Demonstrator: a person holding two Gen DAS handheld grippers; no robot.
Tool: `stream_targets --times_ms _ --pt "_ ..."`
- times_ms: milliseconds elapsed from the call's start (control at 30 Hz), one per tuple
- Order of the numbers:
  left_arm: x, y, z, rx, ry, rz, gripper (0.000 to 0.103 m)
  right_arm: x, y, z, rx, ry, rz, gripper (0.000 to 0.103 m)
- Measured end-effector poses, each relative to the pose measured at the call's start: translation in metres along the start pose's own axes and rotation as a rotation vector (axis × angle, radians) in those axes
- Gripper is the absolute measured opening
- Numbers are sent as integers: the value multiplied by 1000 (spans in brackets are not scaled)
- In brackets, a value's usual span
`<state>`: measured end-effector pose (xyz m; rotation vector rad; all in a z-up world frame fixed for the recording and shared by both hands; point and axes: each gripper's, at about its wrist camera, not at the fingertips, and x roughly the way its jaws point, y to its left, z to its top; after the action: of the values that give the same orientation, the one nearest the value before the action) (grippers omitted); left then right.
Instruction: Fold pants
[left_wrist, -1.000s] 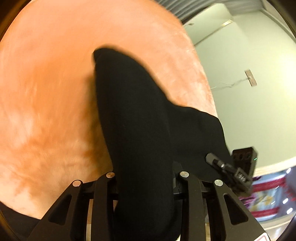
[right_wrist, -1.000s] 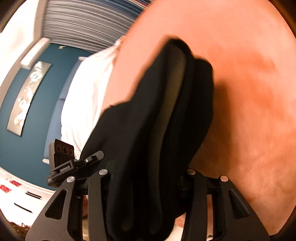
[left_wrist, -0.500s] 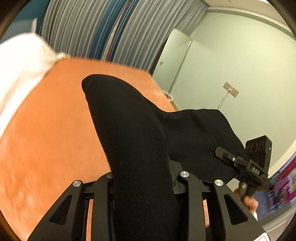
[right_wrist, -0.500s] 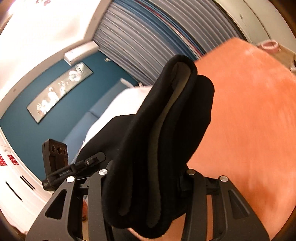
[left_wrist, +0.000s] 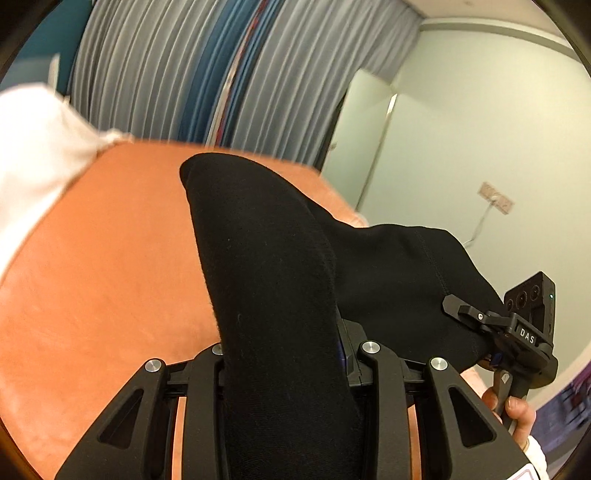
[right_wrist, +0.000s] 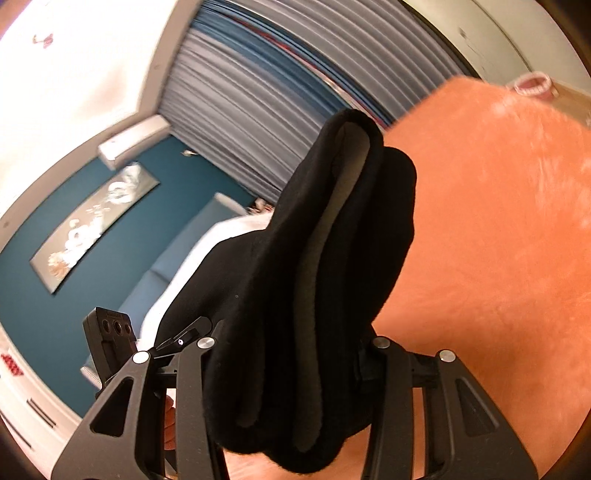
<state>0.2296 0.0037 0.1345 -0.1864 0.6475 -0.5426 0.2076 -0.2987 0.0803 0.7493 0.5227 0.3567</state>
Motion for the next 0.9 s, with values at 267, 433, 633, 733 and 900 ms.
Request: stream_targets --times_ms 267,433,633,733,900 --pt "155 97 -76 -123 182 56 35 93 -144 -45 108 149 -154 43" --pt "156 121 -91 -215 139 28 68 98 -143 -42 71 166 -159 54" --pt "81 85 -94 -54 143 242 69 -2 -119 -55 160 50 -231 68" --pt "13 61 -110 45 117 306 76 -78 -80 -73 63 -20 -299 74" --pt "-84 8 -143 132 54 468 77 -150 -7 -129 -95 -3 -404 75"
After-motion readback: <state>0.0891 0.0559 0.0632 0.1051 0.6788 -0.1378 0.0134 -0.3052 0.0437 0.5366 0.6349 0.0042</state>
